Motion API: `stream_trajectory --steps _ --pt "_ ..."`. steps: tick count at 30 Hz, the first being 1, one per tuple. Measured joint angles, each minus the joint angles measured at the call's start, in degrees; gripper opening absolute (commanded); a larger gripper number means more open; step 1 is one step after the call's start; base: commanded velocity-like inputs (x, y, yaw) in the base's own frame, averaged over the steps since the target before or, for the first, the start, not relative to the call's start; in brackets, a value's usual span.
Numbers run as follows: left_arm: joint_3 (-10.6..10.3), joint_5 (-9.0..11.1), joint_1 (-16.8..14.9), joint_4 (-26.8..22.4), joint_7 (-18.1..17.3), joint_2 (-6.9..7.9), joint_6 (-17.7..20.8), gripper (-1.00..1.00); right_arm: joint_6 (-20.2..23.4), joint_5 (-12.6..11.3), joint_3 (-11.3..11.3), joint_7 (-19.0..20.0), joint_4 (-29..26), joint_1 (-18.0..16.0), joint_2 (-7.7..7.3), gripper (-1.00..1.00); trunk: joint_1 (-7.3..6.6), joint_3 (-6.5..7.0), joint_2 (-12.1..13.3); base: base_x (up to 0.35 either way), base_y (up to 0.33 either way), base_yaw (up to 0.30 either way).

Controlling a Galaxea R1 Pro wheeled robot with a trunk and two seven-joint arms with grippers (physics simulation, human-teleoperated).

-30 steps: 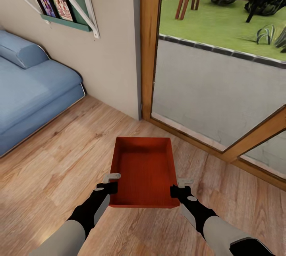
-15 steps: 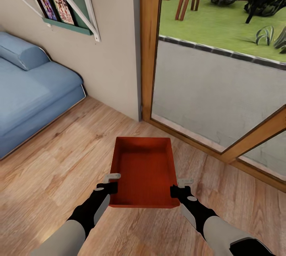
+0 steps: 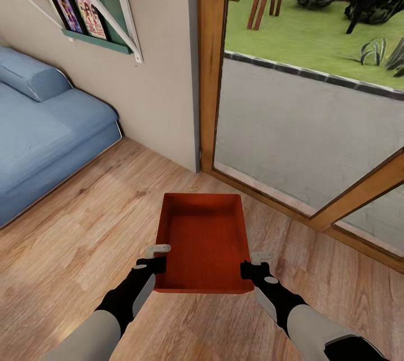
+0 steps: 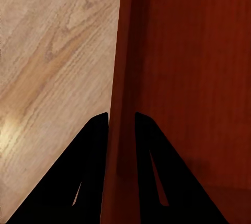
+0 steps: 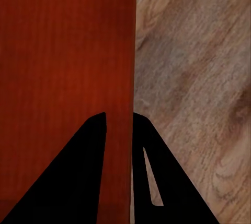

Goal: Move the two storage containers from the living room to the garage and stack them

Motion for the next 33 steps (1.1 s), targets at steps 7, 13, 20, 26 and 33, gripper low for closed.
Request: stream_trajectory --steps 7,13,20,26,33 --pt "0.0 0.0 0.0 0.0 0.0 0.00 0.0 -1.00 0.0 0.0 0.0 0.0 0.0 0.0 0.00 -1.00 -1.54 1.26 2.8 0.000 0.000 0.000" --pt "-0.1 0.1 0.0 0.0 0.1 -0.01 0.1 -1.00 0.1 0.0 -0.1 0.2 0.0 0.0 -0.07 -1.00 -2.86 2.33 5.2 0.000 0.000 0.000" --pt "0.0 0.2 0.0 0.0 0.1 -0.01 0.1 -1.00 0.1 0.0 0.0 0.1 0.0 0.0 -0.02 -1.00 -4.39 3.59 8.0 0.000 0.000 0.000" --pt "0.0 0.2 0.0 0.0 0.1 0.00 0.1 -1.00 0.2 0.0 0.0 0.0 0.0 0.0 0.00 -1.00 -5.71 4.67 10.4 0.000 0.000 0.000" --pt "0.0 0.2 0.0 0.0 0.2 -0.03 0.1 -1.00 0.2 0.0 0.0 0.0 0.0 0.0 -0.01 -1.00 -7.25 5.93 13.2 0.000 0.000 0.000"
